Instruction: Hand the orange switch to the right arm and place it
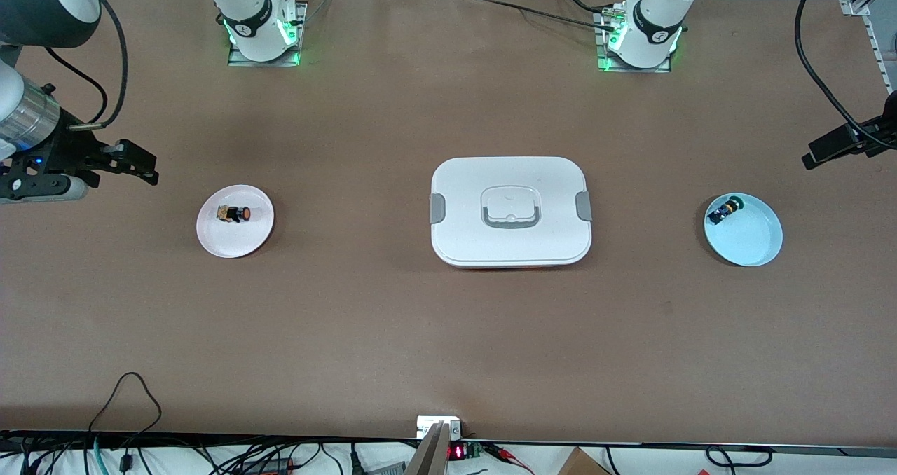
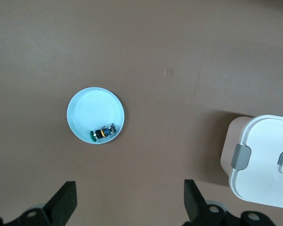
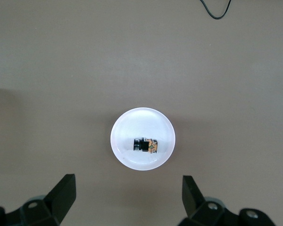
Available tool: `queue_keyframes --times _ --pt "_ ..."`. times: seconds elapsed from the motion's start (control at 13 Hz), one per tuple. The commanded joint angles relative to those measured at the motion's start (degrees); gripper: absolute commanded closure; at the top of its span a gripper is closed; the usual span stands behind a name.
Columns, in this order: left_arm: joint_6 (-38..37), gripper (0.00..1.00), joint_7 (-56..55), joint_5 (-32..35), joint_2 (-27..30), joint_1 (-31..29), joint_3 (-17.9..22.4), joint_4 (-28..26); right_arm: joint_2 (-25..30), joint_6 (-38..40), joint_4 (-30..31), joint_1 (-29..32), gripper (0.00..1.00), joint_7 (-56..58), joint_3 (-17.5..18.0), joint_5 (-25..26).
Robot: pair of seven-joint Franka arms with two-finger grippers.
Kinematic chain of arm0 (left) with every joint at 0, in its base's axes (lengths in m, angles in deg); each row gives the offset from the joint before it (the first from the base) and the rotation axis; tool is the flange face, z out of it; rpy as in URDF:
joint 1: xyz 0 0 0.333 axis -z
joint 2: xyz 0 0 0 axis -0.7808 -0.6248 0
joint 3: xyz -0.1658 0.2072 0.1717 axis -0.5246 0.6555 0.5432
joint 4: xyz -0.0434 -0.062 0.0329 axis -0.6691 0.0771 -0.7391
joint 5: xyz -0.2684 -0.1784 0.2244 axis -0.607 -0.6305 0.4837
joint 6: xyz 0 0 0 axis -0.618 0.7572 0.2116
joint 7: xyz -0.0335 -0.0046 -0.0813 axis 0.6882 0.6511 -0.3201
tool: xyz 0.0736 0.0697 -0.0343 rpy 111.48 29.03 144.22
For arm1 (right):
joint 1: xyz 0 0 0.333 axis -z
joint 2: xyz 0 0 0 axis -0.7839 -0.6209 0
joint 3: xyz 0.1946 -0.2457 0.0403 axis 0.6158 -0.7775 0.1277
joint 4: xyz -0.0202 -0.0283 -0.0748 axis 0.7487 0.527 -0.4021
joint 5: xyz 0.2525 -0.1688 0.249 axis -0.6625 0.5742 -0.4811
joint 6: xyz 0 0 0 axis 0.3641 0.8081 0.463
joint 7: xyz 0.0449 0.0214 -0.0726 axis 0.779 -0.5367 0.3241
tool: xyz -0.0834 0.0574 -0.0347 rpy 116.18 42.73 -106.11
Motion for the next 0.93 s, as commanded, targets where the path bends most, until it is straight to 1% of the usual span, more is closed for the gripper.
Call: queue_keyframes --times 0.0,0.15,0.39,0.54,0.69,0.85 --pt "-0.34 0.0 1.34 -1.71 -0.74 -0.5 -0.07 1.71 1.02 1.09 -0.5 0.81 0.0 0.18 -1.15 -0.06" --pt "-0.25 0.0 1.16 -1.98 -0.83 -0.5 0.02 1.62 1.46 1.87 -0.5 0.73 0.0 0.35 -1.14 -0.15" --pt "-0.52 0.0 0.54 -1.89 -1.97 0.73 -0.25 1.71 1.81 6.97 -1.47 0.9 0.0 2.89 -1.67 0.2" --pt "-0.69 0.0 0.54 -1.98 -1.71 1.17 -1.03 1.71 1.81 7.06 -1.65 0.99 0.0 2.21 -1.76 0.03" --pt "-0.78 0.0 0.2 -1.02 -1.62 1.17 -4.02 1.71 1.9 6.98 -1.74 0.64 0.0 0.81 -1.15 -0.24" --pt "-0.69 0.0 0.89 -1.36 -1.53 0.73 -3.68 1.71 1.9 7.06 -1.65 0.55 0.0 -0.44 -1.06 -0.15"
